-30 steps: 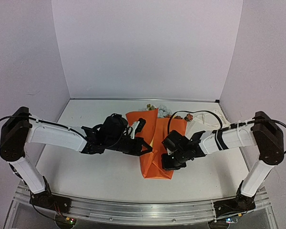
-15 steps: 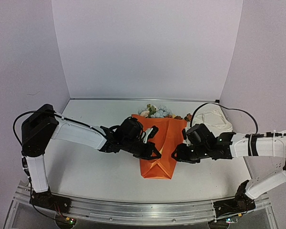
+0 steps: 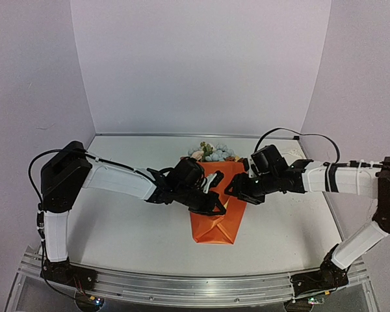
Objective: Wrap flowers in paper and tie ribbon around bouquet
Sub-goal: Fold the 2/3-folded wrapping paper at the center of the board.
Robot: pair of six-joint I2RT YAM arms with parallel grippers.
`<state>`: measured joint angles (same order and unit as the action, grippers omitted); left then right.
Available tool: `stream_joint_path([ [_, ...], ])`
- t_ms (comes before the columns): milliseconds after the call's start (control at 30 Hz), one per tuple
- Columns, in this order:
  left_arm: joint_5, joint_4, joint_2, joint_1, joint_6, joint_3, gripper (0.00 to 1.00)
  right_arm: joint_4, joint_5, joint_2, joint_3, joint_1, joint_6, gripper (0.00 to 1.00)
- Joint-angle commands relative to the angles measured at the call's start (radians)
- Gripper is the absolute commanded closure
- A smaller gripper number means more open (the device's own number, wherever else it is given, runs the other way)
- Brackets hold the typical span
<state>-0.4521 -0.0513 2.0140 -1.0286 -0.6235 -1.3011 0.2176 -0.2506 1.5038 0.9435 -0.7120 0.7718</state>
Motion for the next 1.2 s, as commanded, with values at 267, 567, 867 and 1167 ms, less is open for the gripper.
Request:
stream_joint_path([
  [267,-0.042,0.028,0.028,-0.005,0.044,-0.070,0.93,-0.015,-0.064,0.156,0.093,0.059,0.018,0.79],
  [567,-0.009,0.031,-0.089,-0.003,0.030,0.002,0.58,-0.015,-0.001,0.132,0.045,0.065,-0.034,1.00],
  [867,-0.021,-0.024,-0.233,0.036,-0.042,0.211,0.59,-0.013,0.107,0.094,-0.008,0.065,-0.088,1.00],
  [1167,-0.088,-0.063,-0.163,0.063,-0.072,0.261,0.77,0.033,0.140,0.098,0.038,0.065,-0.136,1.00],
])
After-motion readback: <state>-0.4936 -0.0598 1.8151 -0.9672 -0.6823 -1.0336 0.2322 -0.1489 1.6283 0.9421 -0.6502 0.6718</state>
